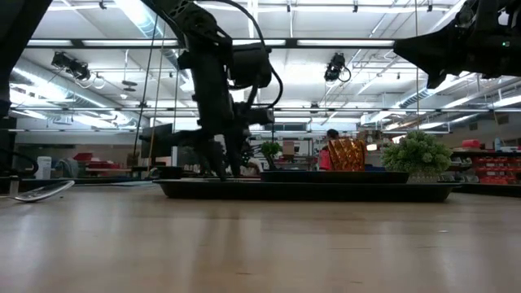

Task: Pick and place plate/cup/fork/spoon on tray
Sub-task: Put the yellow spoon to the left of the orange fork on the black tray

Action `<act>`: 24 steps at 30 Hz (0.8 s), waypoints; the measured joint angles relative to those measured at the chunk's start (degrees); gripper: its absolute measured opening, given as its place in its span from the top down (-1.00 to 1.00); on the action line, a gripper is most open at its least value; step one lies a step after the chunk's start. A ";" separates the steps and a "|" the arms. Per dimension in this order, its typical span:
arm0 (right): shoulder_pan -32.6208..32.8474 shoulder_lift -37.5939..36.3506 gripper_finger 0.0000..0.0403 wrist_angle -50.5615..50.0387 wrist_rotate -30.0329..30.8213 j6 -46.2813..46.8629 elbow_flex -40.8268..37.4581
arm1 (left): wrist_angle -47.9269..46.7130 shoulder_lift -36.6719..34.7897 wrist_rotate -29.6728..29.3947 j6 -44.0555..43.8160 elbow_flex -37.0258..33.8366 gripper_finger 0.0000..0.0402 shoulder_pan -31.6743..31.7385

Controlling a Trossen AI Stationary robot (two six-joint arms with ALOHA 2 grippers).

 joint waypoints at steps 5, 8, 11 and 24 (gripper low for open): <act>0.00 0.01 0.66 -0.01 0.00 0.00 0.01 | -12.80 -0.23 13.82 5.24 5.31 0.44 0.30; 0.00 0.00 0.66 -0.02 0.00 0.00 0.00 | -23.11 -0.27 18.81 6.78 8.68 0.46 -2.05; 0.00 0.00 0.66 -0.02 0.00 0.00 0.02 | -31.63 -0.40 18.93 7.53 11.16 0.49 -5.90; 0.00 0.00 0.66 0.00 0.00 0.02 0.00 | -45.10 -2.65 12.61 7.29 2.52 0.70 -23.88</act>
